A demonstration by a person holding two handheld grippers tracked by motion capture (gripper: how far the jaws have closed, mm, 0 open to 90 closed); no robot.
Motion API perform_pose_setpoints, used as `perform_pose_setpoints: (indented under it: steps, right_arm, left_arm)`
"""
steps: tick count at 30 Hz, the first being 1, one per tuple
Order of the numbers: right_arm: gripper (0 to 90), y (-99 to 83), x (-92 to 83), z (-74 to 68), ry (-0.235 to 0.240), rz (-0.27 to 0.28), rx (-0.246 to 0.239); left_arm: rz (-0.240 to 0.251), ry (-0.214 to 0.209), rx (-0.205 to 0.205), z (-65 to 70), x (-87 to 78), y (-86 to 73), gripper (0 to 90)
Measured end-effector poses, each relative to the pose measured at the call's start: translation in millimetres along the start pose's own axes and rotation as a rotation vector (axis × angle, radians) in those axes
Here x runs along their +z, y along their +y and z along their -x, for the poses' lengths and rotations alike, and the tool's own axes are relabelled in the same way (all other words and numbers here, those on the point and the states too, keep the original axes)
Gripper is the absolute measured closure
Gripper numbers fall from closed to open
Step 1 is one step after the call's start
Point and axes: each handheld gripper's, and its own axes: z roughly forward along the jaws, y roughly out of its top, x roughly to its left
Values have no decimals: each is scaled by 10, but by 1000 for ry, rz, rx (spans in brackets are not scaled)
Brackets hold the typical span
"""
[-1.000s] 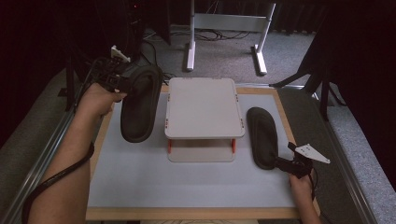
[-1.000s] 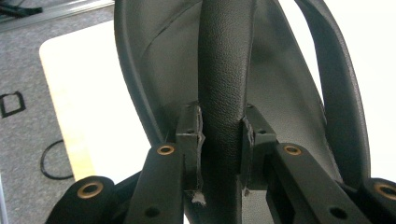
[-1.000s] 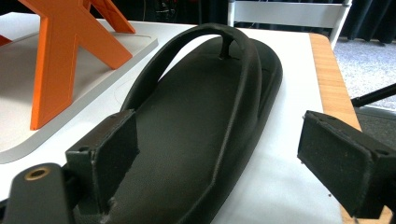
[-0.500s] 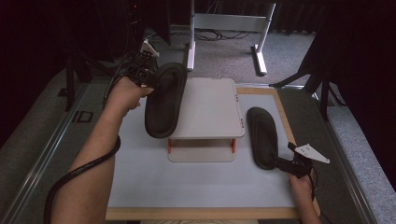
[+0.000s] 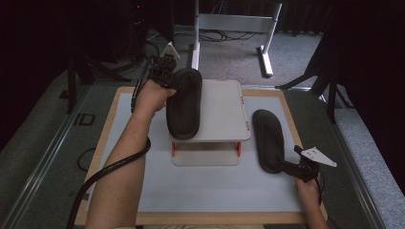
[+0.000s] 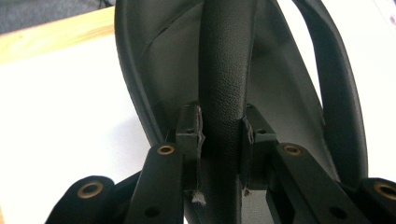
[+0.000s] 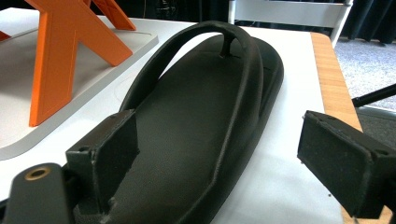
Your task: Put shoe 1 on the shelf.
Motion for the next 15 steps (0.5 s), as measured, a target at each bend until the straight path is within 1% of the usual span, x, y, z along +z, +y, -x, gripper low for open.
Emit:
perform_pose_setpoints:
  steps: [1, 2, 3, 4, 5, 6, 9, 11, 15]
  right_arm:
    - [118, 0, 0, 0, 0, 0, 1]
    - [118, 0, 0, 0, 1, 1, 1]
    - [118, 0, 0, 0, 1, 1, 1]
    - [118, 0, 1, 0, 1, 1, 1]
    - [118, 1, 2, 0, 0, 0, 0]
    - [118, 1, 2, 0, 0, 0, 0]
    - [118, 0, -2, 1, 1, 2, 2]
    - [118, 1, -1, 4, 2, 3, 1]
    - [118, 0, 0, 2, 3, 2, 0]
  left_arm:
    - [1, -5, -12, 22, 11, 3, 734]
    - [5, 11, -1, 65, 18, 9, 733]
    - [10, 20, -1, 96, 26, 14, 734]
    - [16, 15, -11, 125, 36, 23, 733]
    - [13, 19, -2, 148, 49, 31, 733]
    - [16, 17, -5, 173, 71, 39, 733]
    - [-7, 33, -4, 203, 135, 50, 733]
    - [-35, 42, 11, 208, 190, 45, 733]
    - [-33, 48, 12, 218, 211, 48, 728]
